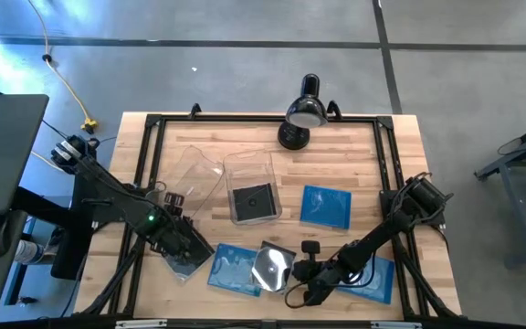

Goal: Pick & place jewel cases by type
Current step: Adjust the left transparent bin

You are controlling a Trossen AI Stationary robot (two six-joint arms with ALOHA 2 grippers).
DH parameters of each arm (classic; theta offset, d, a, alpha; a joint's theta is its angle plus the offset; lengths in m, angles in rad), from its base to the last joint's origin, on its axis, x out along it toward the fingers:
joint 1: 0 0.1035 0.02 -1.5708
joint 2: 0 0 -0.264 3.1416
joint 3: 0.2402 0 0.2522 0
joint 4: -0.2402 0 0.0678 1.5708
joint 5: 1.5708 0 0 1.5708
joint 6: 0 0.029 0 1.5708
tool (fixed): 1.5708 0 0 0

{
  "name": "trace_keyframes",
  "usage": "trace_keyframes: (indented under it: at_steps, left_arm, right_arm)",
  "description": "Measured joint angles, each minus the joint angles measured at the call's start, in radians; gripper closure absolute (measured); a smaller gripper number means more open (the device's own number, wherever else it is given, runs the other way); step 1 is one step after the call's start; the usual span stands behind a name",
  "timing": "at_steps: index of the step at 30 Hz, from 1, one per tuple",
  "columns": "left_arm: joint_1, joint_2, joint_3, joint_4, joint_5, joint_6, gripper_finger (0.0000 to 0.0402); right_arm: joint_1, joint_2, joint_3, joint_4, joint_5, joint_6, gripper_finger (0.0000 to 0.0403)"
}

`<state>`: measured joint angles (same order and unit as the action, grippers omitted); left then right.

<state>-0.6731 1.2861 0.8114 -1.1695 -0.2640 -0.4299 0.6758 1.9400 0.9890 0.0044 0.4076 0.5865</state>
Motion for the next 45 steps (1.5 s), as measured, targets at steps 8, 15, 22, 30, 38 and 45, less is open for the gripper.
trace_keyframes:
  at_steps: [8, 15, 22, 30, 38, 45]
  left_arm:
    - [0.111, 0.000, -0.038, 0.044, 0.005, 0.000, 0.0288]
    - [0.304, 0.000, -0.038, 0.128, 0.019, 0.073, 0.0364]
    - [0.502, 0.000, -0.038, 0.131, 0.029, 0.088, 0.0395]
    - [0.677, -0.003, -0.034, 0.163, 0.138, 0.173, 0.0398]
    - [0.713, 0.002, -0.023, 0.347, 0.146, 0.371, 0.0400]
    - [0.769, 0.001, -0.020, 0.352, 0.131, 0.418, 0.0401]
  right_arm:
    - [-0.001, 0.000, 0.000, 0.000, 0.000, -0.002, 0.0402]
    - [-0.001, 0.000, 0.000, 0.001, 0.000, -0.001, 0.0402]
    - [-0.001, 0.000, 0.000, 0.001, 0.000, -0.002, 0.0402]
    - [-0.001, 0.000, 0.000, 0.001, 0.001, -0.003, 0.0402]
    - [-0.002, 0.000, 0.000, 0.001, 0.001, 0.008, 0.0402]
    - [-0.002, 0.000, 0.000, 0.002, 0.001, 0.012, 0.0402]
